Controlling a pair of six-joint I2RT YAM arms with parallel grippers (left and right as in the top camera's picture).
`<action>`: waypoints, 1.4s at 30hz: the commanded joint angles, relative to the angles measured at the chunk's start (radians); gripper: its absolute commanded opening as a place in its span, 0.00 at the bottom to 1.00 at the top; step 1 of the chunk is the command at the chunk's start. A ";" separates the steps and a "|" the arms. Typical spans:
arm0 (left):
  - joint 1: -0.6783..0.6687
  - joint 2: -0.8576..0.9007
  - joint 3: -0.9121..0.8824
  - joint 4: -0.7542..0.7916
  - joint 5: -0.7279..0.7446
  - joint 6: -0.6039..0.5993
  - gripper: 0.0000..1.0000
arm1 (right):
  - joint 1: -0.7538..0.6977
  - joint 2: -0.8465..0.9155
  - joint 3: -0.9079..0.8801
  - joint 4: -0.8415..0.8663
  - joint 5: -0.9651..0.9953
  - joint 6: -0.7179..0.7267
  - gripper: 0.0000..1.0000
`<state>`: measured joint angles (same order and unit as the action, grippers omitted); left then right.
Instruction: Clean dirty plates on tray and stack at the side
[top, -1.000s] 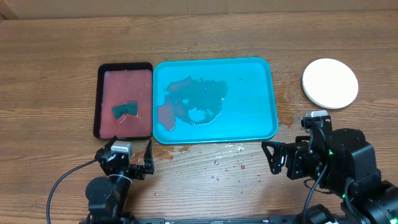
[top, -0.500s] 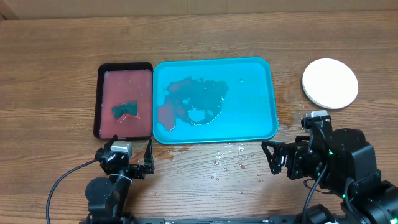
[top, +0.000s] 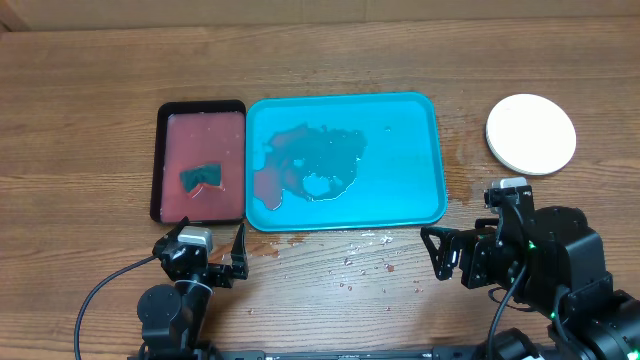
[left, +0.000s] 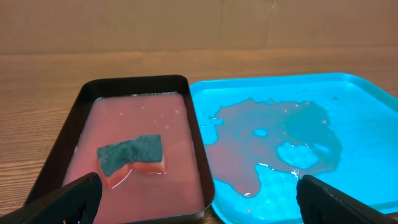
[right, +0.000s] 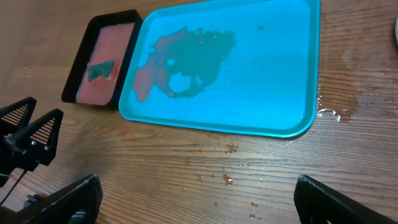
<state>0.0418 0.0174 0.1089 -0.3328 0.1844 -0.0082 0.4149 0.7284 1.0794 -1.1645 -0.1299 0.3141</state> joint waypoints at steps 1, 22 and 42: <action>0.006 -0.014 -0.008 0.005 0.016 -0.017 1.00 | 0.006 -0.007 0.000 0.003 0.006 0.000 1.00; 0.006 -0.014 -0.008 0.005 0.016 -0.017 1.00 | 0.008 -0.444 -0.589 0.578 0.077 -0.342 1.00; 0.006 -0.014 -0.008 0.005 0.016 -0.017 1.00 | 0.002 -0.726 -0.845 0.640 0.077 -0.341 1.00</action>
<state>0.0418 0.0166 0.1066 -0.3313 0.1913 -0.0086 0.4149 0.0147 0.2554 -0.5339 -0.0620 -0.0227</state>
